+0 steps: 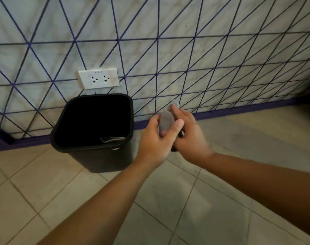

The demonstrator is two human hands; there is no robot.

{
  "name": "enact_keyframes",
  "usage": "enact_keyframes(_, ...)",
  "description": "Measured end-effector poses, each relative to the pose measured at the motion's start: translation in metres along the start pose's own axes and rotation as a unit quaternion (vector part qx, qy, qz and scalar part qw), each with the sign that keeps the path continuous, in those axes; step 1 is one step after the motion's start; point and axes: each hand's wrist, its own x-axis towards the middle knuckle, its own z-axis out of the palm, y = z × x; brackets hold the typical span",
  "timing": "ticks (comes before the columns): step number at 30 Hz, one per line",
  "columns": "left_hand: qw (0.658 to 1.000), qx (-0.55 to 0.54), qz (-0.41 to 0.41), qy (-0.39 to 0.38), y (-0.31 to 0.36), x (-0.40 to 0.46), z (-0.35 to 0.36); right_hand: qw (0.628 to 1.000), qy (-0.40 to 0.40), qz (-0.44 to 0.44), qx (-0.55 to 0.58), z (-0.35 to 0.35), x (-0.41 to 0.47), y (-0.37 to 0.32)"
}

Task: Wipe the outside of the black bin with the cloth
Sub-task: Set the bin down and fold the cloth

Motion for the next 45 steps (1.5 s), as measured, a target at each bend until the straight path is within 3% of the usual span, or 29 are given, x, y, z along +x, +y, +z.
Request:
enact_keyframes(2, 0.973, -0.188, -0.104, -0.079, -0.004, -0.003, 0.013, 0.997, -0.059, -0.009, -0.049, -0.020, 0.001, -0.007)
enact_keyframes(5, 0.954, -0.261, -0.111, -0.097, -0.012, -0.001, 0.023, 0.994, -0.107, -0.004, -0.030, -0.039, -0.003, -0.004)
enact_keyframes(10, 0.971, -0.189, -0.143, -0.007, -0.023, 0.006, 0.027, 0.981, 0.033, 0.079, 0.174, -0.050, 0.000, 0.016)
enact_keyframes(13, 0.964, -0.194, -0.182, -0.008, -0.033, 0.010, 0.026, 0.954, 0.092, 0.175, 0.224, -0.046, 0.012, 0.039)
enact_keyframes(16, 0.931, -0.284, -0.222, -0.050, -0.046, 0.012, 0.026, 0.952, 0.017, 0.257, 0.165, -0.048, 0.022, 0.059)
enact_keyframes(20, 0.901, -0.367, -0.230, -0.035, -0.060, 0.017, 0.029, 0.954, -0.122, 0.264, 0.077, -0.051, 0.029, 0.078)
enact_keyframes(25, 0.877, -0.398, -0.269, -0.003, -0.083, 0.036, 0.037, 0.942, -0.114, 0.251, 0.189, -0.035, 0.040, 0.105)
enact_keyframes(27, 0.897, -0.348, -0.272, -0.018, -0.090, 0.044, 0.040, 0.947, -0.075, 0.240, 0.199, -0.029, 0.046, 0.117)
enact_keyframes(29, 0.937, -0.234, -0.256, -0.024, -0.100, 0.054, 0.045, 0.961, -0.033, 0.223, 0.158, -0.024, 0.055, 0.124)
enact_keyframes(31, 0.956, -0.146, -0.253, 0.022, -0.112, 0.066, 0.050, 0.970, -0.001, 0.222, 0.104, -0.018, 0.065, 0.132)
enact_keyframes(38, 0.955, 0.035, -0.234, 0.180, -0.148, 0.119, 0.059, 0.962, -0.021, 0.259, 0.082, 0.014, 0.112, 0.174)
enact_keyframes(45, 0.942, 0.182, -0.252, 0.129, -0.182, 0.142, 0.063, 0.970, 0.008, 0.218, -0.103, 0.040, 0.125, 0.219)
